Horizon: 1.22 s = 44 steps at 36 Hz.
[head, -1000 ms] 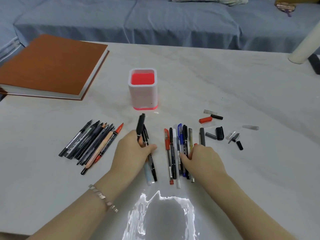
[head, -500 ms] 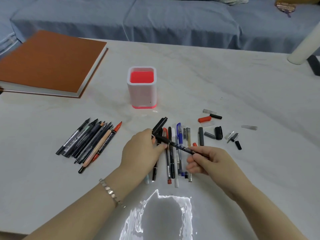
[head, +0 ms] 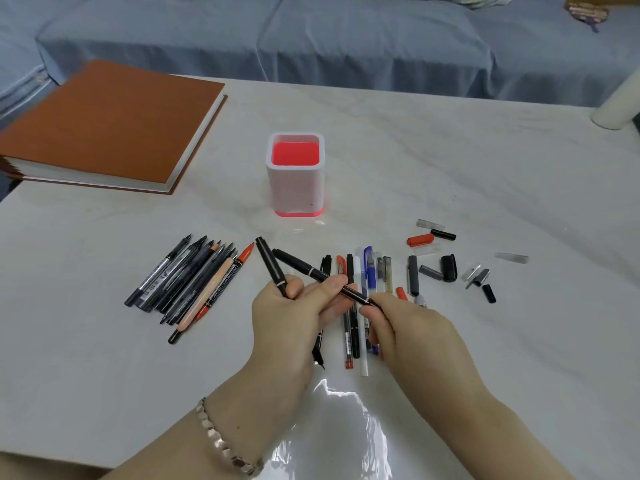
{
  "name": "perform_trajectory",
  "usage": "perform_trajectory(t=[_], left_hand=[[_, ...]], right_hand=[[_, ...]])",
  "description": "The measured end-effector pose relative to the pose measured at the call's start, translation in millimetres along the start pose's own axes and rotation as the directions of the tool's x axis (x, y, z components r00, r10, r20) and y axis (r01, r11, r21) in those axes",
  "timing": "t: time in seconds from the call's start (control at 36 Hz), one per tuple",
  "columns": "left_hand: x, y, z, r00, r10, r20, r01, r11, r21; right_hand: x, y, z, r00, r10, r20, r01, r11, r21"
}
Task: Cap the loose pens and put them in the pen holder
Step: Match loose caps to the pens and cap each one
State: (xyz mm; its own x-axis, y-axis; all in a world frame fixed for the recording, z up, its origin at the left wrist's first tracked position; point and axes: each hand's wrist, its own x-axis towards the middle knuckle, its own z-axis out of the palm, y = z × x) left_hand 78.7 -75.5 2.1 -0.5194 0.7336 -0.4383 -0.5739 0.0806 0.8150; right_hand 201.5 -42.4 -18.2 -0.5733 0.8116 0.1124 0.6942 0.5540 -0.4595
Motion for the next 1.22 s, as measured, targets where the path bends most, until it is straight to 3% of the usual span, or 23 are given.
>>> perform_trajectory(t=[0.08,0.17,0.33,0.44,0.58,0.69,0.92,1.06,1.22], left_hand=[[0.3,0.0,0.5,1.0,-0.009,-0.011,0.009,1.0,-0.024],[0.7,0.5,-0.2,1.0,-0.003,0.021,0.003,1.0,-0.014],[5.8,1.9,-1.2,0.998,0.057,0.031,-0.057,0.998,0.011],[27.4,17.1,-19.4,0.976,0.219,-0.01,-0.212,0.951,0.224],[39.5,25.2,-44.5,0.959,0.282,0.012,-0.253,0.841,0.478],[36.2,20.0,-52.6,0.966,0.255,0.045,-0.238,0.806,0.541],[38.2,5.6,-52.2,0.972,0.211,0.103,-0.215,0.627,0.749],[45.2,-0.9,-50.6,0.975,0.193,0.112,-0.201,0.546,0.813],[48.5,-13.5,-42.3,0.964,0.175,0.202,-0.255,0.376,0.891]], right_hand=[[1.6,1.3,-1.8,1.0,-0.003,0.02,0.004,1.0,-0.026],[2.3,1.4,-9.4,0.98,0.054,0.19,-0.095,0.972,0.213],[8.9,2.8,-11.0,0.973,0.072,0.219,-0.15,0.92,0.362],[12.0,15.6,-2.4,0.963,0.13,0.238,-0.183,0.959,0.218],[18.3,8.5,15.4,0.947,0.197,0.253,-0.195,0.98,-0.033],[23.7,-1.3,27.6,0.925,0.271,0.267,-0.213,0.95,-0.227],[29.9,-14.1,38.3,0.869,0.351,0.35,-0.218,0.904,-0.367],[28.4,-7.7,35.3,0.858,0.4,0.323,-0.339,0.912,-0.229],[20.9,1.8,17.8,0.838,0.43,0.335,-0.514,0.829,0.22]])
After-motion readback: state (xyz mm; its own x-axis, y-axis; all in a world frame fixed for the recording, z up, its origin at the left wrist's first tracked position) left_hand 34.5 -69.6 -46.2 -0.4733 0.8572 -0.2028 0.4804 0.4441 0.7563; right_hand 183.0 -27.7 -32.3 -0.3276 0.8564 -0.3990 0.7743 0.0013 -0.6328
